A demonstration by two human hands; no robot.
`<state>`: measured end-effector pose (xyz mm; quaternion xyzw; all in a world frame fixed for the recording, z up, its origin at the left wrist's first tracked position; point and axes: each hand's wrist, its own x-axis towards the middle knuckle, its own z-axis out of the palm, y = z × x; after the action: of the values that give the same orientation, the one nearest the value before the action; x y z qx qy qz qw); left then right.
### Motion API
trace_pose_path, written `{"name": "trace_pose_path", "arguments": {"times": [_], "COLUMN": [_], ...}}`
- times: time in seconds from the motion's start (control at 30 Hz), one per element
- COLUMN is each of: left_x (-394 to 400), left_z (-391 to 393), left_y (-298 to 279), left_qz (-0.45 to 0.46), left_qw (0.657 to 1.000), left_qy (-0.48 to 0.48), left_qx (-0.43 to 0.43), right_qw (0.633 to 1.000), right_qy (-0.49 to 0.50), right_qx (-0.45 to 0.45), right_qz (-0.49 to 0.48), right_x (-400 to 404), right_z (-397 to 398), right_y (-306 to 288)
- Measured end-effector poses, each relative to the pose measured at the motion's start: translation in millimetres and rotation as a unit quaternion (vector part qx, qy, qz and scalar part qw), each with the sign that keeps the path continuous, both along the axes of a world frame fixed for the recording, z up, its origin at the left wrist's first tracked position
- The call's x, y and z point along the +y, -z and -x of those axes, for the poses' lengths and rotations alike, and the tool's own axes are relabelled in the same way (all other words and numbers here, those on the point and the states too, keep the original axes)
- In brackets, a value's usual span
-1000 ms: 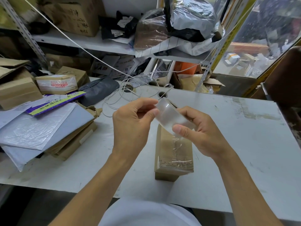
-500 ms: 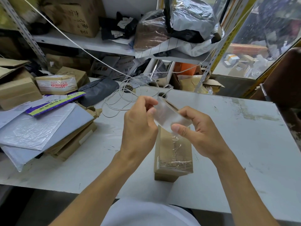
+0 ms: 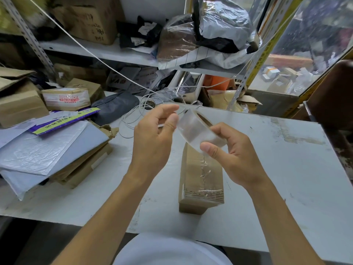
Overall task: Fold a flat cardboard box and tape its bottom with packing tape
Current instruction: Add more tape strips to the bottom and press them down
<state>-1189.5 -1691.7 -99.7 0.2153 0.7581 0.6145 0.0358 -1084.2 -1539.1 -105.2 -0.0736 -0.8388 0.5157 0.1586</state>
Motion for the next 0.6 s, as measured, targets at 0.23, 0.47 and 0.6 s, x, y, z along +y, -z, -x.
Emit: {"name": "trace_pose_path", "arguments": {"times": [0.23,0.47,0.6], "left_x": [0,5,10], "left_z": [-16,-23,-26], "left_y": [0,3,7], "left_qz": [0.005,0.016,0.050], "left_qw": [0.996,0.994,0.991], "left_qy": [-0.066,-0.108,-0.118], "left_qx": [0.055,-0.028,-0.046], "right_qw": [0.998,0.992,0.990], "right_qy": [-0.013,-0.005,0.006], "right_qx": [0.025,0.034,0.028], "right_qz": [-0.054,-0.118,-0.142], "right_x": [-3,-2,0], "right_z": [1,3,3], "right_y": [0,6,9]}}
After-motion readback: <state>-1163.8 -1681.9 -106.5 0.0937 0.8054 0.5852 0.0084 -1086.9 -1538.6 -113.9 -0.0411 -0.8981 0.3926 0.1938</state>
